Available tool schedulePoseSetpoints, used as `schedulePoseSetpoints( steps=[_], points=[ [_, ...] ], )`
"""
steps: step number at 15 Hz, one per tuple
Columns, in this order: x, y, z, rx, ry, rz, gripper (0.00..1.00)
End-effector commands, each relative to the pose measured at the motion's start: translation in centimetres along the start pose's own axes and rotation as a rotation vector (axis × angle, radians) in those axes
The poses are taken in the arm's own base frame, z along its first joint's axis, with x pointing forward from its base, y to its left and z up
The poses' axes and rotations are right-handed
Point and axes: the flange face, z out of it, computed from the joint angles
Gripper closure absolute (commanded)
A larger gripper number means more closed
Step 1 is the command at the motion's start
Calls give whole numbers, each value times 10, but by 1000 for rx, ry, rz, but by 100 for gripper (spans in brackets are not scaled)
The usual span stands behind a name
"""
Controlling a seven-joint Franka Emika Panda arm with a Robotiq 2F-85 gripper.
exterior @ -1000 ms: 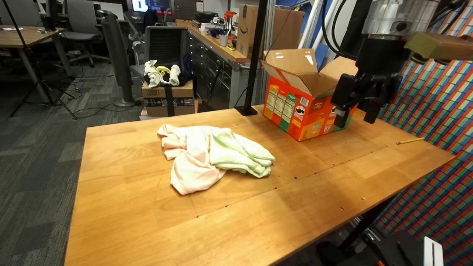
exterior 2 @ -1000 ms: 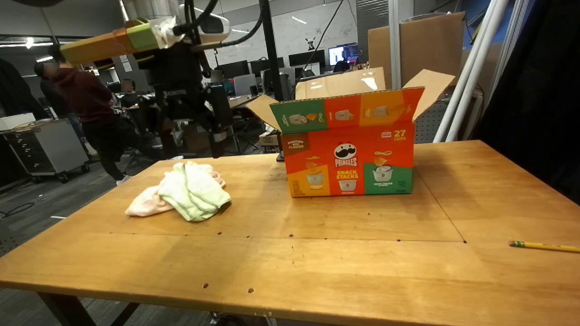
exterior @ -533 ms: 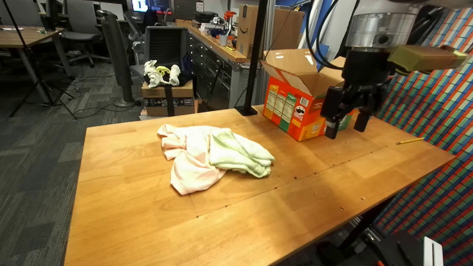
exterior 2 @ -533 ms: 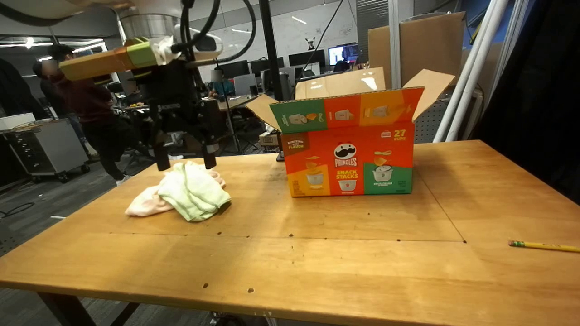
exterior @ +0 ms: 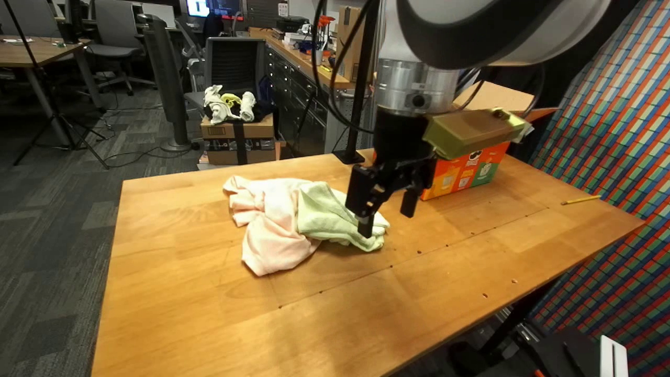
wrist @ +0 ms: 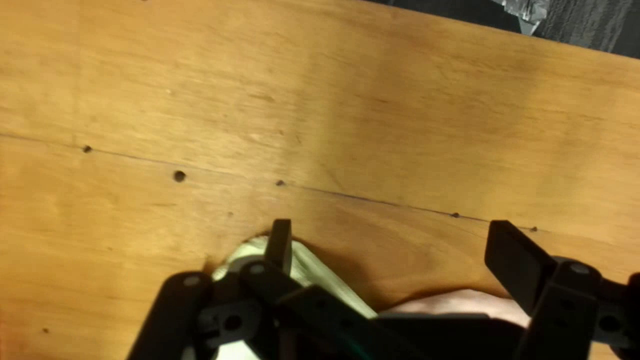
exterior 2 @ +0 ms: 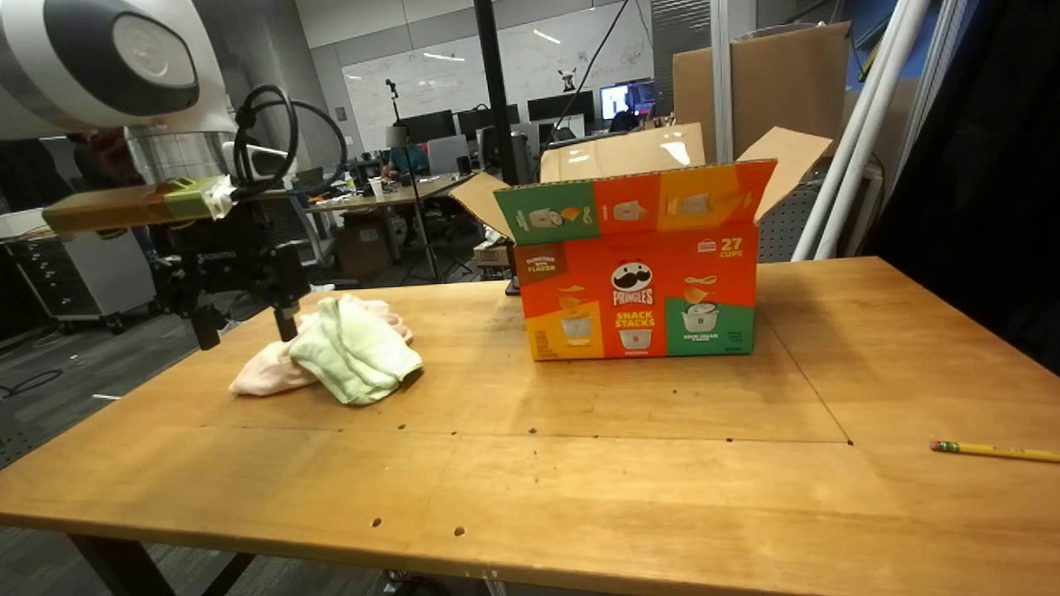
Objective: Put the shirts inside the box
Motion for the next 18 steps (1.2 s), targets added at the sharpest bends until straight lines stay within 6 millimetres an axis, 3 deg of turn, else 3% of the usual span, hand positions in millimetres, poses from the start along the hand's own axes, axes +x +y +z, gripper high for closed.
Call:
schedulePoseSetpoints(
  steps=[1, 10, 13, 18],
  points=[
    [34, -28, 1, 32, 76, -29, 0],
    [82, -38, -6, 43, 327, -96, 0],
    [91, -66, 0, 28, 349, -212, 0],
    [109, -110, 27, -17, 343, -450, 0]
  ],
)
